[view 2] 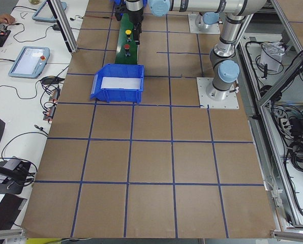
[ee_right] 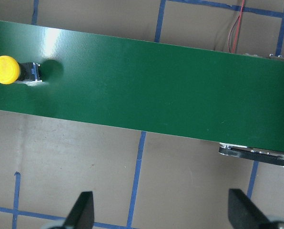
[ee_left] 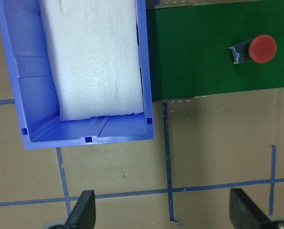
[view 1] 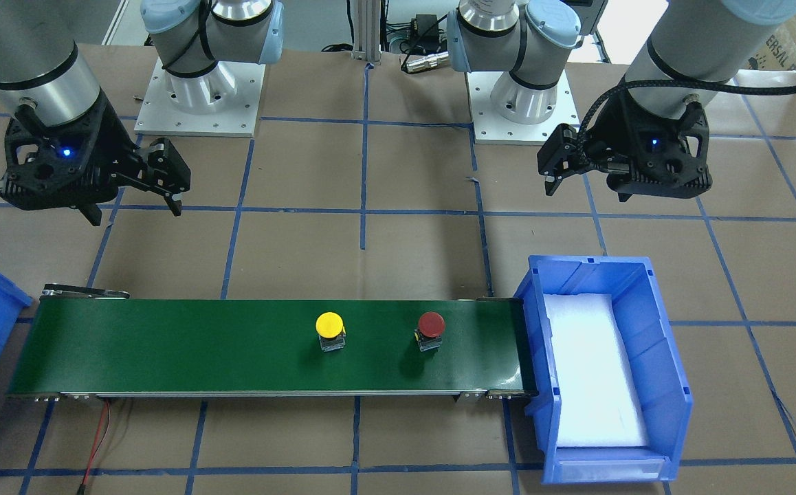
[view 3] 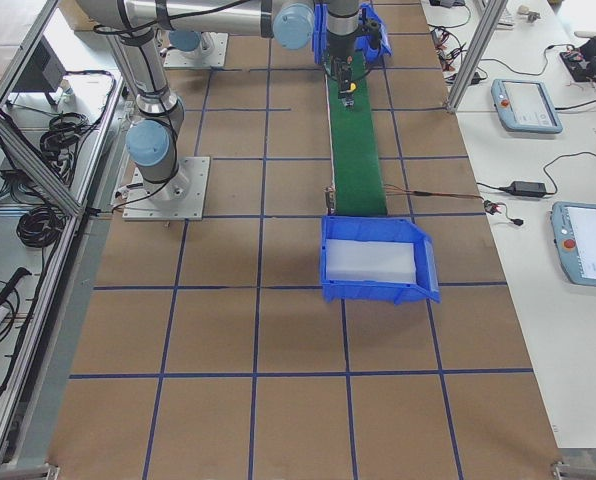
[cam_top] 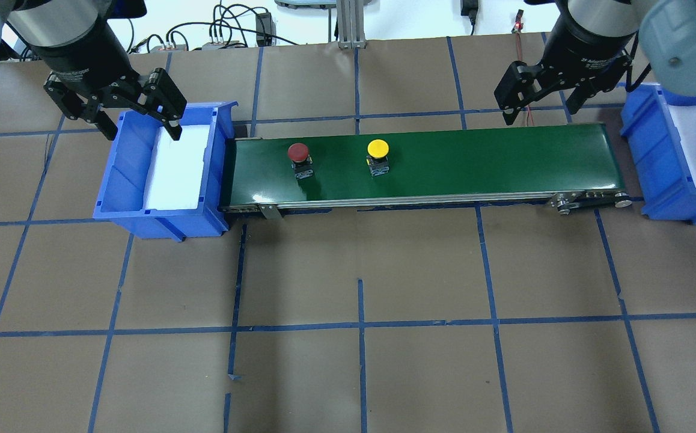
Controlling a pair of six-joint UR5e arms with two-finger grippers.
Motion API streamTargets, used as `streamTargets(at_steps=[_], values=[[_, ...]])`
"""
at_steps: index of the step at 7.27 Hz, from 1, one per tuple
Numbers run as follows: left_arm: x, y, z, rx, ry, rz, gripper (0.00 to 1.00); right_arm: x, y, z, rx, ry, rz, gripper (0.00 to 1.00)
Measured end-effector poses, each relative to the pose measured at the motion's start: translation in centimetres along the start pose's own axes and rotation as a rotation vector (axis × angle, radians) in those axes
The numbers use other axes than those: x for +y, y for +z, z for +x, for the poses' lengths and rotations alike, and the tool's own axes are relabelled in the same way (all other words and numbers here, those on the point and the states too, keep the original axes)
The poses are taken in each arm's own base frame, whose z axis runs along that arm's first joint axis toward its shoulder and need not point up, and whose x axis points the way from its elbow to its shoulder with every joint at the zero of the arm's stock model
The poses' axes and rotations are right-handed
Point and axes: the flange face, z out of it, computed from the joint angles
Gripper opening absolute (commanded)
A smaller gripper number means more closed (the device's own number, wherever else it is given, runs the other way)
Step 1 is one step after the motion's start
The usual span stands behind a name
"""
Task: Transport two buttons from left to right
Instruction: 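Move the right gripper over the conveyor's far end near the bin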
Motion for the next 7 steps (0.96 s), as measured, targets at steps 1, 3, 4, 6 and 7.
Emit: streamTargets(at_steps=[1,3,4,6,7], values=[[0.1,-0.1,0.1,-0.002,-0.001,0.0,1.0,0.1,0.2,0.0,0.001,-0.001,-0.003,1.0],[-0.1,-0.2,0.0,-0.011,-0.013,0.001,1.0,0.1,0.2,0.5,0.004,-0.021,-0.004,1.0],[-0.2,-0.2,-0.1,-0.012,-0.025,0.001,1.0,0.1,0.2,1.2,0.005,-0.062,-0.004,1.0],[-0.3,0.1,0.0,-0.012,-0.033,-0.003,1.0,0.0,-0.1,2.6,0.021,-0.165,-0.003,1.0],[-0.3,0.2,0.0,-0.012,-0.033,-0.006,1.0,0.1,-0.2,4.0,0.031,-0.217,-0.007,1.0]])
